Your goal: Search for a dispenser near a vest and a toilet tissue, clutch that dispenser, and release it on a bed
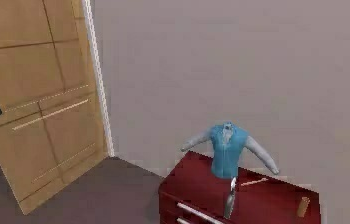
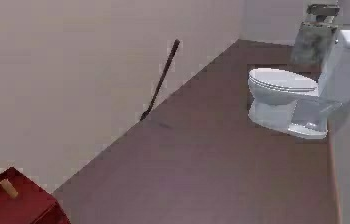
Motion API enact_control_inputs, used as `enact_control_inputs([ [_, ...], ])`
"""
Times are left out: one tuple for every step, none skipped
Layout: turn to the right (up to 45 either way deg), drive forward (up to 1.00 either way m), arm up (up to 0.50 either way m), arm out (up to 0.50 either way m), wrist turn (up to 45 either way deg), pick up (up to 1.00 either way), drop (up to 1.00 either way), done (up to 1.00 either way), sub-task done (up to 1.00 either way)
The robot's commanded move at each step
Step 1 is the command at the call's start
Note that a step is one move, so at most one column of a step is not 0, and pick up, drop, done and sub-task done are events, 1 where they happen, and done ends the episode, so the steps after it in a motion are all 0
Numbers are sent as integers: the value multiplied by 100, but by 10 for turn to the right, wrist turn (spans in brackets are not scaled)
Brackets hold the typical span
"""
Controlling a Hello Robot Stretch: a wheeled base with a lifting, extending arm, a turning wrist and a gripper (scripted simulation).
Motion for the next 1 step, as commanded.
enact_control_inputs([
  [300,0,0,0,0,0,0,0,0],
])
